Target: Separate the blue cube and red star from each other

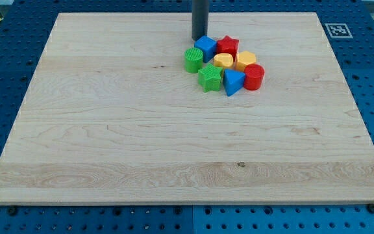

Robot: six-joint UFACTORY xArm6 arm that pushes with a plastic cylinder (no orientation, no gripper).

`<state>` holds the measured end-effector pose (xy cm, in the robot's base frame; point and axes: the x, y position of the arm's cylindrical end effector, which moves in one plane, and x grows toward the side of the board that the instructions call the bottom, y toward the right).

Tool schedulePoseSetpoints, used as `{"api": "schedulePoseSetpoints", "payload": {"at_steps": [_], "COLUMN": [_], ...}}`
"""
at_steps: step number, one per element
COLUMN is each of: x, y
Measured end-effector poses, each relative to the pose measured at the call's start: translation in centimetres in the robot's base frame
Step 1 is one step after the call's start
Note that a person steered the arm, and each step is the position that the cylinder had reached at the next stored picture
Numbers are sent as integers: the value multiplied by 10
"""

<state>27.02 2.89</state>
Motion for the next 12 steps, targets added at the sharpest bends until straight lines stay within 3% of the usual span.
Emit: {"api": "schedulePoseSetpoints", "payload": {"at_steps": [2, 12], "x": [23, 70], "y": [26, 40]}}
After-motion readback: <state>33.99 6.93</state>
